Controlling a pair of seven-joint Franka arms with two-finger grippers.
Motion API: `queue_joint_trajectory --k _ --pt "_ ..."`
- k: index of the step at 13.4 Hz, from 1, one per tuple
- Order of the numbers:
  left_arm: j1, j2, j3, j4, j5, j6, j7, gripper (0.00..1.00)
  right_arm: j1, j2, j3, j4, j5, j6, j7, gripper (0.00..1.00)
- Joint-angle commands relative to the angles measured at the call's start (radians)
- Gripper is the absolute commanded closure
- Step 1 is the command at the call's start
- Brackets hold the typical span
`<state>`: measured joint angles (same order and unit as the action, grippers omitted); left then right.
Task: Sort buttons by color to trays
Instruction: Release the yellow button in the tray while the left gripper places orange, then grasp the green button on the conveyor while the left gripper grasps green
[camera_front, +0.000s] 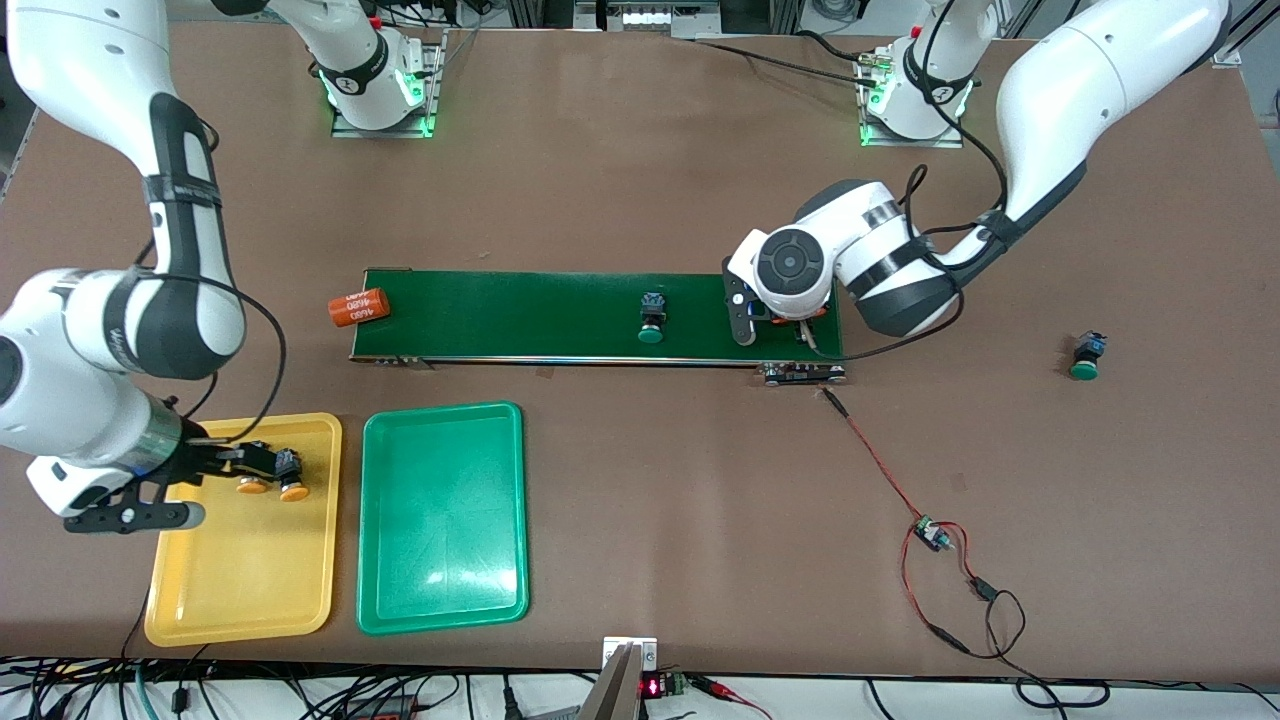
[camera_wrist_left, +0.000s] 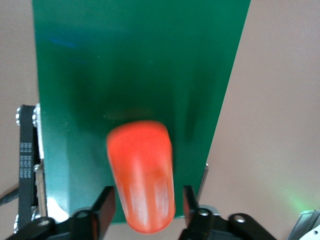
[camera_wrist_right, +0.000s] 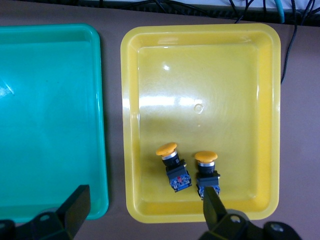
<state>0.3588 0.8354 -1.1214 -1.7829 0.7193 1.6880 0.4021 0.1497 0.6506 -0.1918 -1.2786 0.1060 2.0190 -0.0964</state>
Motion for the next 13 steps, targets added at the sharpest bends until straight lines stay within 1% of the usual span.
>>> queue_joint_trajectory --k 1,2,3,5,7,8,9,10,13 --pt "-0.004 -0.022 0.008 0.014 0.006 -0.004 0.012 0.00 0.010 -0.044 0.009 -0.027 -0.003 -0.048 -0.002 0.00" --pt "0.006 -0.027 0.002 0.031 -0.004 -0.023 0.001 0.00 0.011 -0.051 0.009 -0.025 -0.005 -0.077 0.000 0.00" --pt "0.009 -0.042 -0.001 0.057 -0.009 -0.071 -0.018 0.00 0.007 -0.054 0.011 -0.025 -0.006 -0.080 -0.003 0.00" --pt "0.032 -0.052 -0.009 0.143 -0.009 -0.195 -0.099 0.00 0.017 -0.068 0.009 -0.027 -0.008 -0.109 0.003 0.00" --pt "0.095 -0.049 -0.008 0.209 -0.011 -0.212 -0.193 0.00 0.022 -0.068 0.015 -0.027 0.004 -0.155 0.090 0.00" --pt "0.124 -0.047 -0.002 0.233 -0.011 -0.212 -0.244 0.00 0.042 -0.068 0.021 -0.027 -0.002 -0.161 0.148 0.00" --pt "0.150 -0.047 0.005 0.253 0.002 -0.212 -0.281 0.00 0.091 -0.074 0.018 -0.027 -0.006 -0.178 0.188 0.00" --pt "0.161 -0.045 0.015 0.276 0.009 -0.214 -0.285 0.00 0.131 -0.074 0.012 -0.027 -0.008 -0.215 0.222 0.00" --pt "0.163 -0.042 0.132 0.347 0.029 -0.219 -0.276 0.00 0.212 -0.075 0.018 -0.028 -0.006 -0.291 0.363 0.00"
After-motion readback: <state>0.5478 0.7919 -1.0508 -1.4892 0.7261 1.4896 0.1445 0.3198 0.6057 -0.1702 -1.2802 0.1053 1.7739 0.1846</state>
